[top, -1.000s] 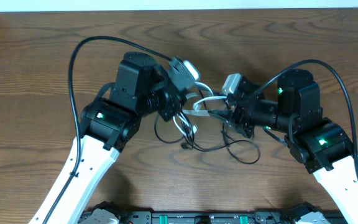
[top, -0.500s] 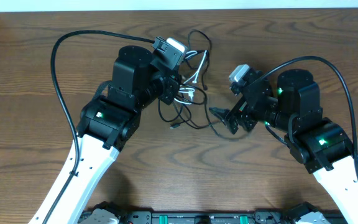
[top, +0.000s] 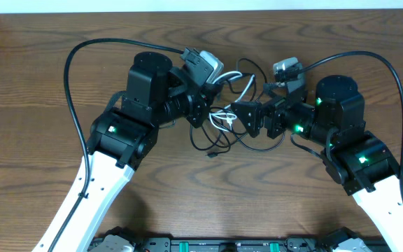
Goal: Untangle cables
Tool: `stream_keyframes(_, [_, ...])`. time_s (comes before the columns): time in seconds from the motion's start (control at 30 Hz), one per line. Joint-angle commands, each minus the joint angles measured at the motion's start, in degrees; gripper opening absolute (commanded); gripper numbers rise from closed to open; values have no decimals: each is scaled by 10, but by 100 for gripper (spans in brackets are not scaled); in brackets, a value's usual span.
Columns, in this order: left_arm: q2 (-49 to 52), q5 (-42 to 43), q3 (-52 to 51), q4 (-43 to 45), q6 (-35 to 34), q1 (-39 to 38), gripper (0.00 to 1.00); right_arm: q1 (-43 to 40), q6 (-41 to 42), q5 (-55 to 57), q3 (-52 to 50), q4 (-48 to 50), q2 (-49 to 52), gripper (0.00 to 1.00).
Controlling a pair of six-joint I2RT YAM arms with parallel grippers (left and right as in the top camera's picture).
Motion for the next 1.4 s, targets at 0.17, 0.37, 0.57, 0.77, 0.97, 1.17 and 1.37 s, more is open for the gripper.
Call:
stream_keyframes(0.17, [1,107,1,22,-14,1,8,1,106,-14,3,3,28,83])
stream_keyframes(0.37, [1,108,1,22,-16,1,8,1,114,-16,3,9,58,58])
stream_keyframes(0.57, [1,101,1,22,-15,1,7,1,114,-16,3,26,67,1])
stream_keyframes(0.77, [1,-63,1,7,-16,1,8,-15,88,-17,3,12,52,1])
stream_keyframes(0.97, [1,-163,1,-2,-18,1,8,-95,66,65,3,-78,27,1])
stream_keyframes(1.17, [1,-175,1,-2,-26,1,8,-205,59,122,3,-157,22,1])
stream_keyframes(1.37, [1,-175,1,-2,-26,1,8,-302,53,124,3,-191,22,20])
